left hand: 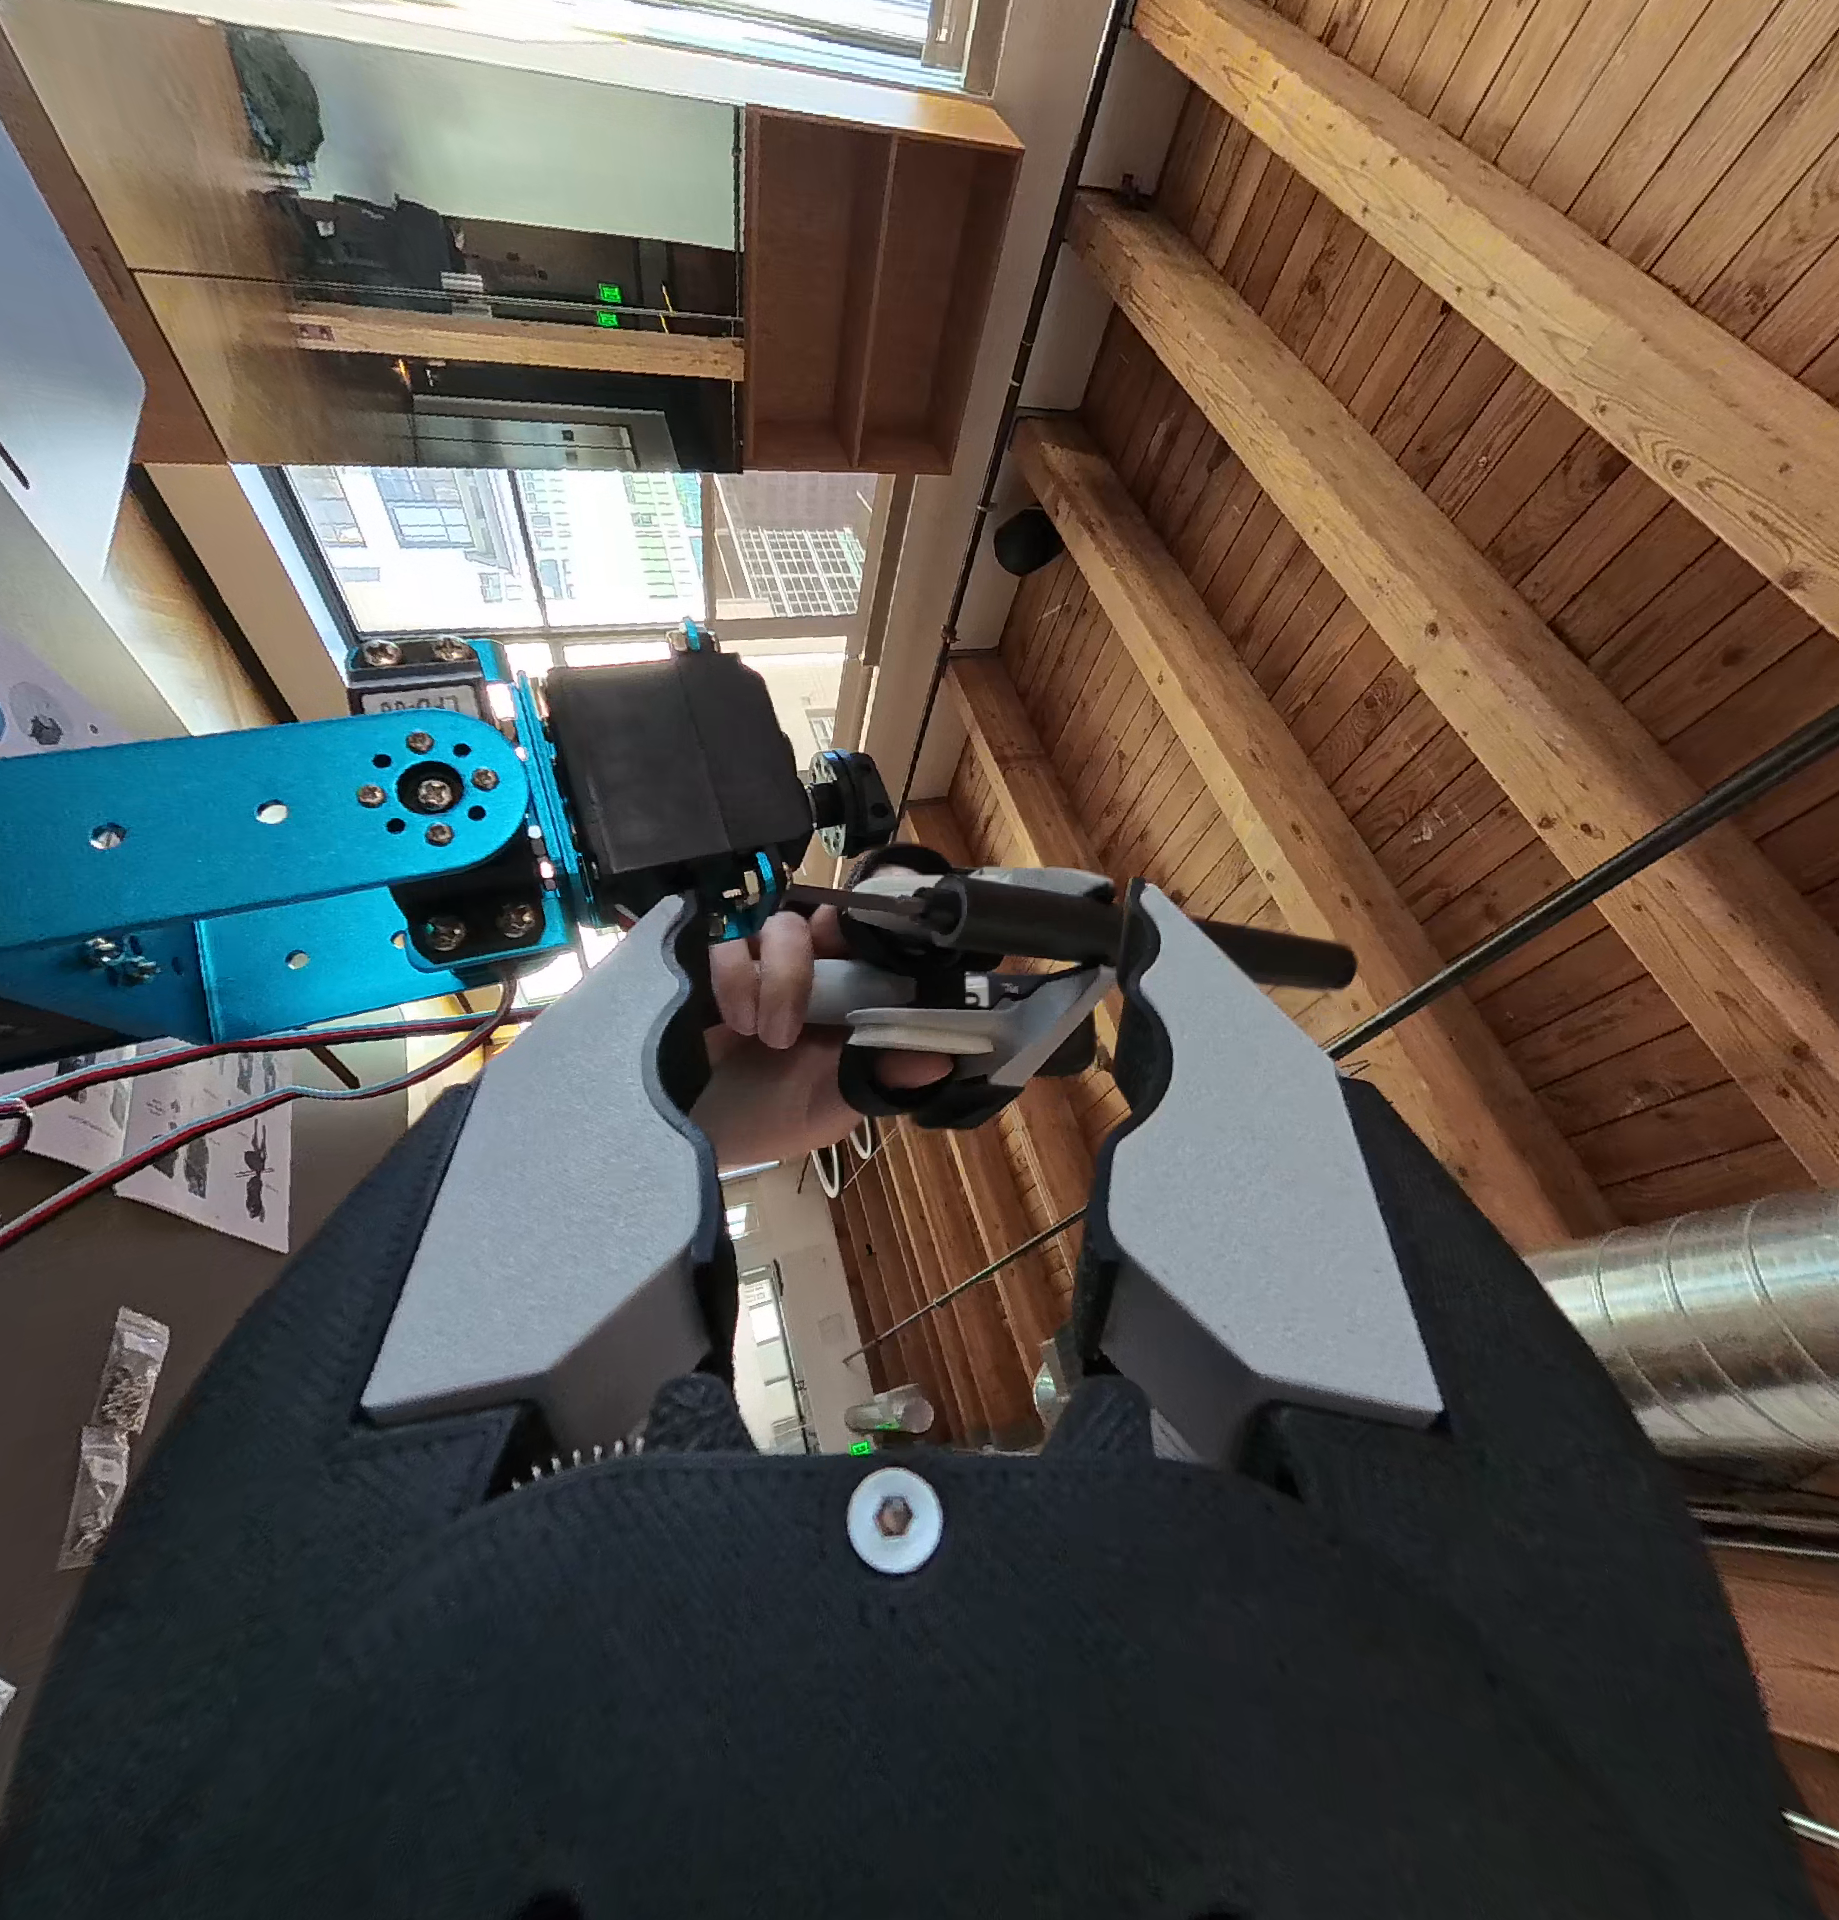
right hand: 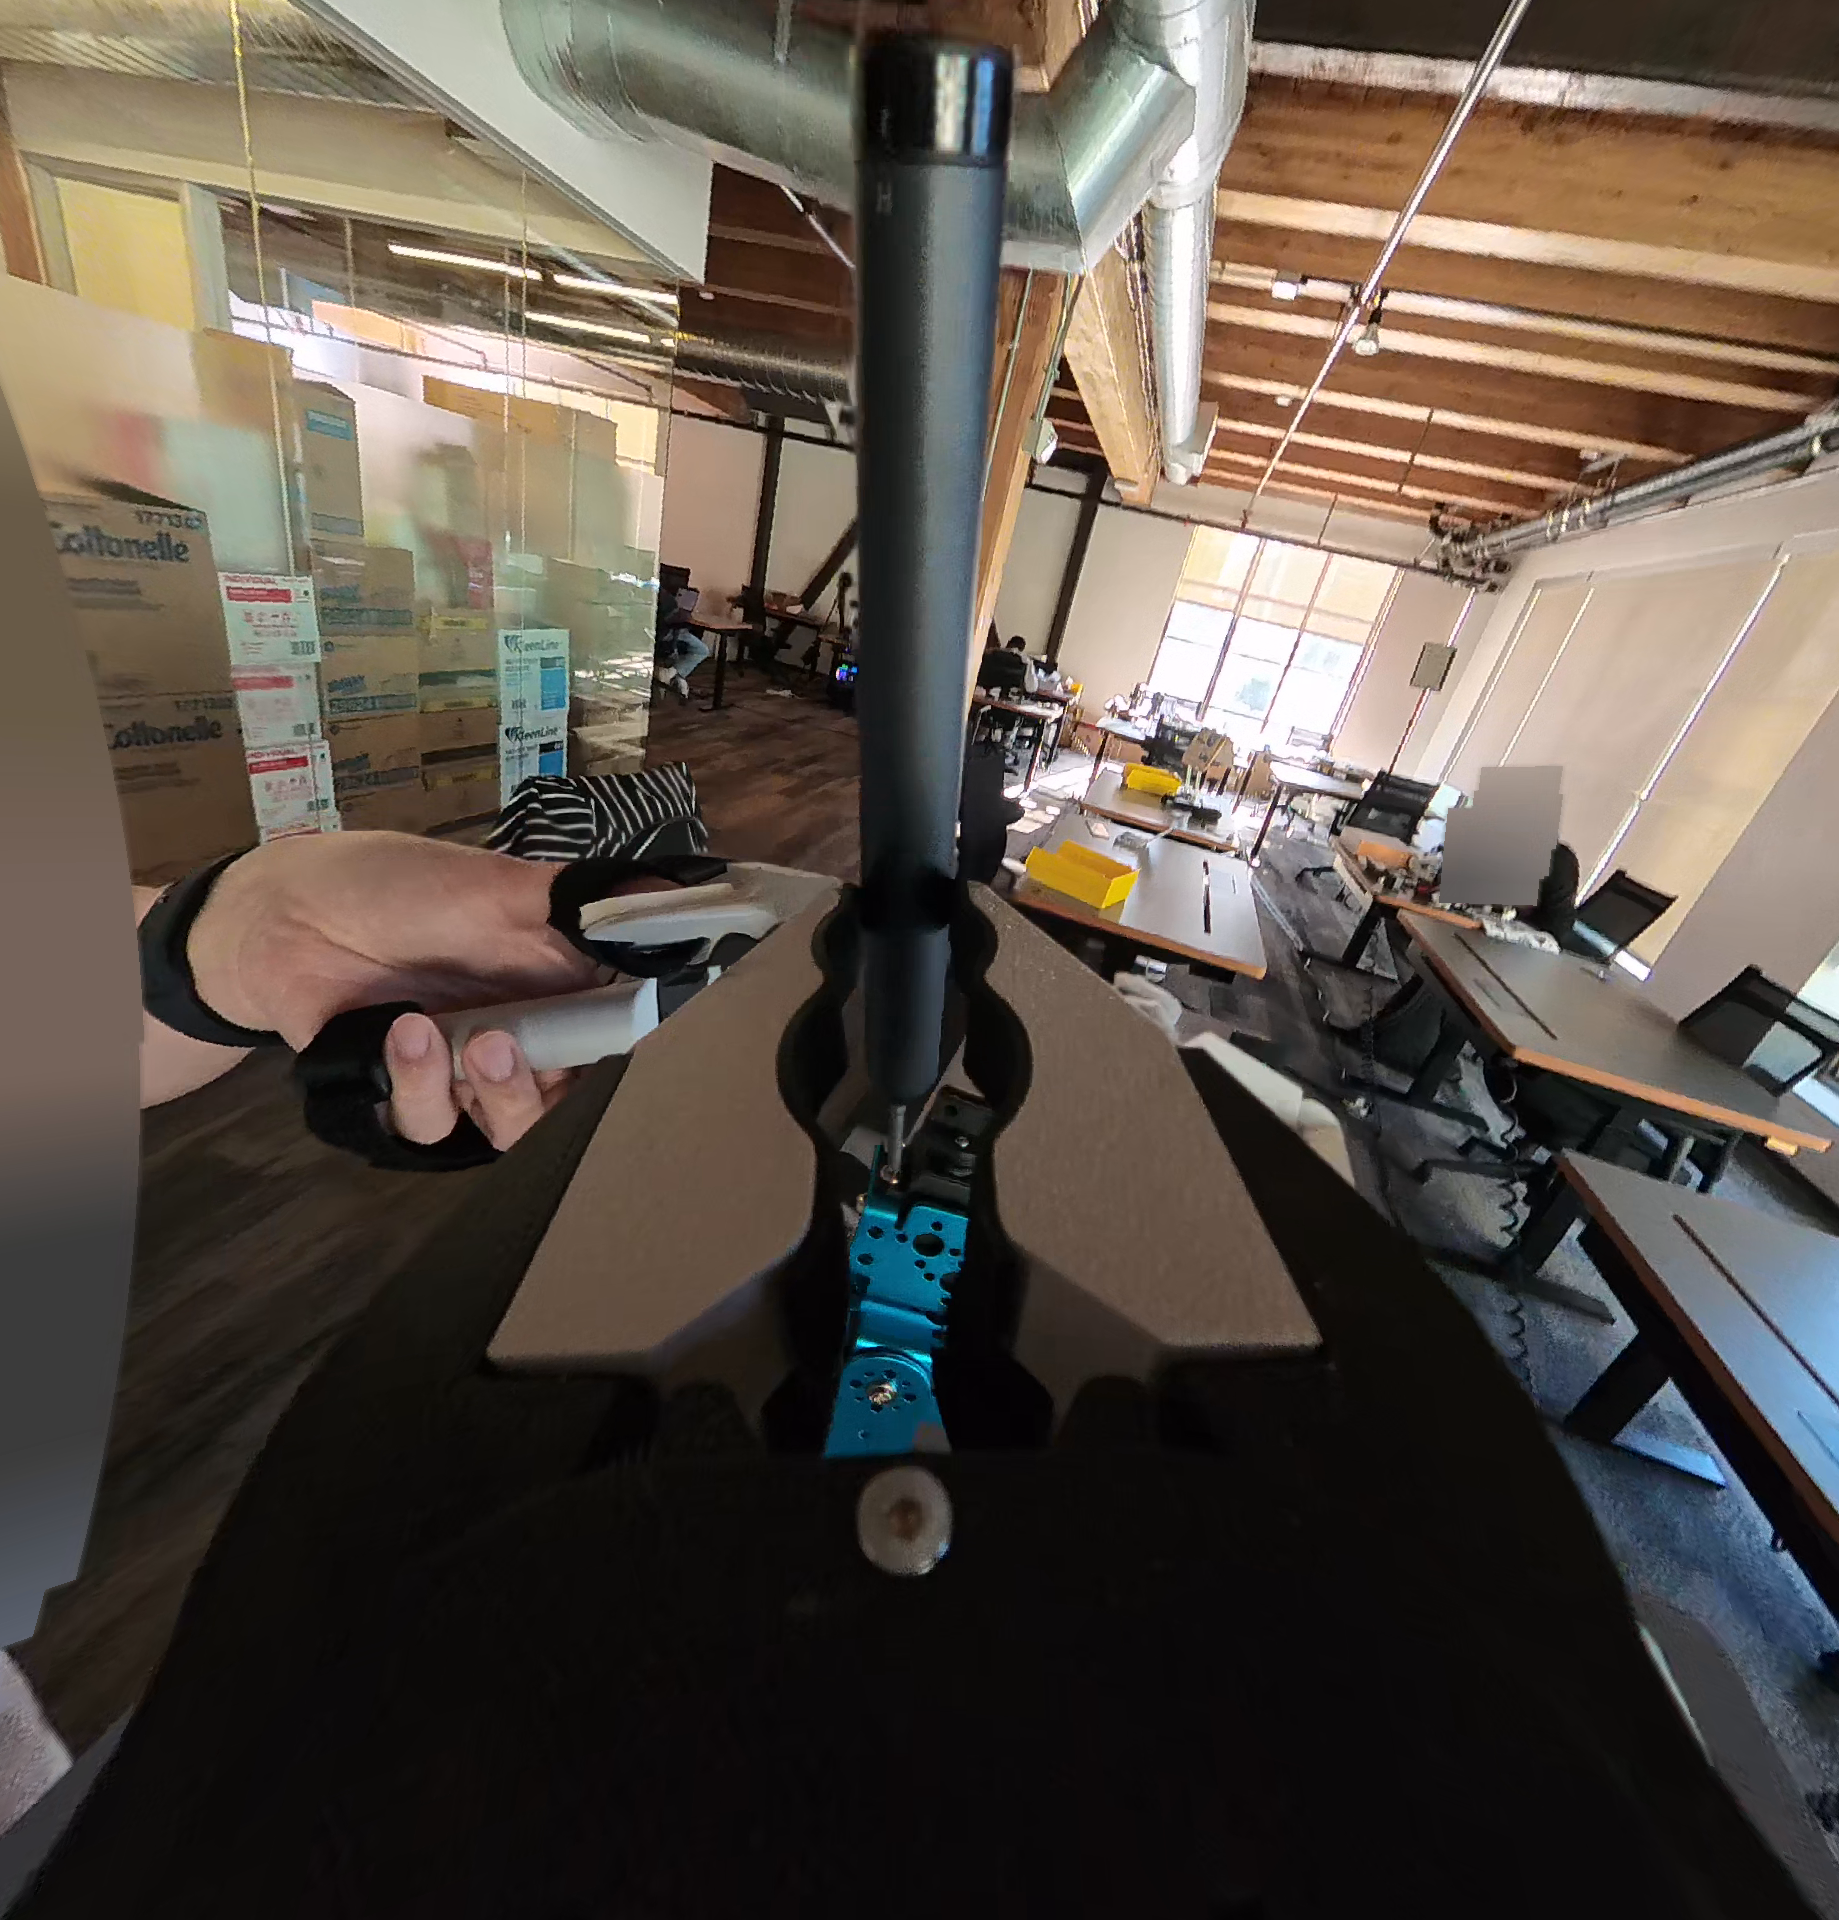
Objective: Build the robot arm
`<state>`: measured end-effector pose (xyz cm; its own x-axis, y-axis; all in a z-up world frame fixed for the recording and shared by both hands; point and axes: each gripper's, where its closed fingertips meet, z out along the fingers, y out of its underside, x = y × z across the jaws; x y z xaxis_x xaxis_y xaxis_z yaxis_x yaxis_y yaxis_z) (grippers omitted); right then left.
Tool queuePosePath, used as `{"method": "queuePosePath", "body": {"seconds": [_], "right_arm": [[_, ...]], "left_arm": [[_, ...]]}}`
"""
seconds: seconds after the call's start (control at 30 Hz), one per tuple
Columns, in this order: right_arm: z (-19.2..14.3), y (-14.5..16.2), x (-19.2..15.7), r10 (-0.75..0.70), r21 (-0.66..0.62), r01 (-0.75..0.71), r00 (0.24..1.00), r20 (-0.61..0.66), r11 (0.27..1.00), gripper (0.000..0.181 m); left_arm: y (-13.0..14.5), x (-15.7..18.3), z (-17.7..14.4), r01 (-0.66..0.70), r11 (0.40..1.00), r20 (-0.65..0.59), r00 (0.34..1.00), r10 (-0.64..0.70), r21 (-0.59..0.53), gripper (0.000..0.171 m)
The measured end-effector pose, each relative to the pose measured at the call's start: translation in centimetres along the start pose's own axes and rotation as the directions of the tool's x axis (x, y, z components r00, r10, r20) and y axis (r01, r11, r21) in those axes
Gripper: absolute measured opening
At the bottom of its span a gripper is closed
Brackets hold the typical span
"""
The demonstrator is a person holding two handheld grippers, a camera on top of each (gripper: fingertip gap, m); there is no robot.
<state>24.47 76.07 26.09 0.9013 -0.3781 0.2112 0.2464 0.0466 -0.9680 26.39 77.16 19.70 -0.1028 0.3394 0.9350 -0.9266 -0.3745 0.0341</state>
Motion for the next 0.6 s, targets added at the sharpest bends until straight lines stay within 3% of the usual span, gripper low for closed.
{"method": "queuePosePath", "body": {"seconds": [0.27, 0.6], "right_arm": [[1.5, 0.3, 1.2, 0.116, -0.152, -0.113, 0.993, 0.011, 0.982, 0.015], [1.9, 0.4, 0.3, 0.246, -0.221, -0.189, 0.931, 0.270, 0.957, 0.016]], "left_arm": [[0.1, 0.2, 0.2, -0.035, 0.999, 0.012, 0.999, 0.035, -0.019, 0.080], [0.4, 0.1, 0.5, -0.042, 0.996, 0.036, 0.998, 0.045, -0.076, 0.078]]}}
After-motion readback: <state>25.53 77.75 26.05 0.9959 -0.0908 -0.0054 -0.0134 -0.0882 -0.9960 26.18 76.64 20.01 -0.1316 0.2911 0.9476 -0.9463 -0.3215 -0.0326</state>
